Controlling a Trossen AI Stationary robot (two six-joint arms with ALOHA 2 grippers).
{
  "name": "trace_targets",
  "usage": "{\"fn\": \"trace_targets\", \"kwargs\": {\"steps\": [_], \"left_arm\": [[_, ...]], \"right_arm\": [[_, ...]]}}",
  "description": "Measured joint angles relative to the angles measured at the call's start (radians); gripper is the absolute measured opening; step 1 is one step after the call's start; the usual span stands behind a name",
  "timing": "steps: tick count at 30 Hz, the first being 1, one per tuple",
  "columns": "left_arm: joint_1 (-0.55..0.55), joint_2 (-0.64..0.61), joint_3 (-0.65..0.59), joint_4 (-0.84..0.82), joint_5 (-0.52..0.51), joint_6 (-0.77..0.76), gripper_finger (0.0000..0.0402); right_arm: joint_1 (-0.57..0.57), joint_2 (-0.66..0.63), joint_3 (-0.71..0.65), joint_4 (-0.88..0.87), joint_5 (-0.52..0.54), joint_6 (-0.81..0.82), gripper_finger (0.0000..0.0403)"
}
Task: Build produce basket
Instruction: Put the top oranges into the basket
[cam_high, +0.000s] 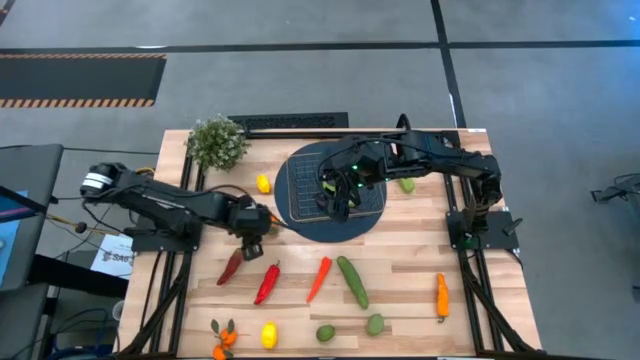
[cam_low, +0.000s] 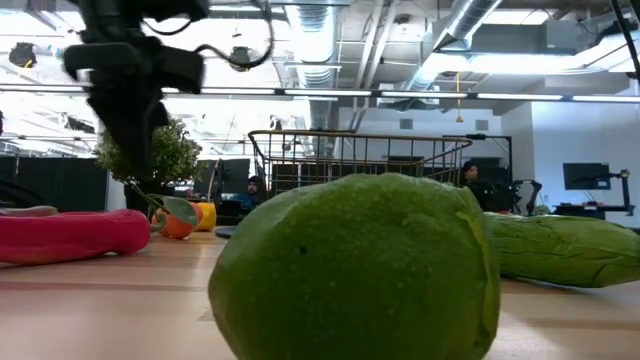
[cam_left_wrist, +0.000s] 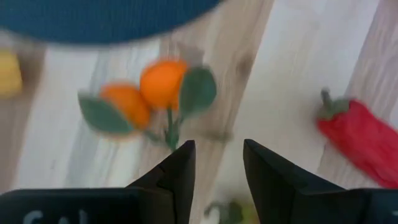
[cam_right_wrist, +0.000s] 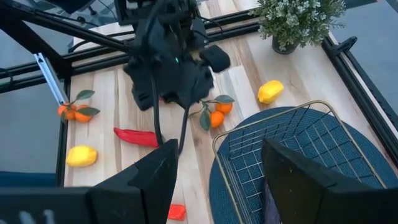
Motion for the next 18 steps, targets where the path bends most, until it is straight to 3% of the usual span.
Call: {"fn": "trace_targets", "kwargs": {"steps": [11, 18], "left_arm": [[0.080, 0.266, 0.257, -0.343, 0.028, 0.263, 0.0121], [0.084, 0.385, 0.310, -0.394, 0.031, 0.321, 0.0121]], "right_arm": [[0.017, 0.000, 0.000, -0.005, -0.001, 0.000, 0.0248], [0.026, 0.000, 0.000, -0.005, -0.002, 0.000, 0.0248]]}}
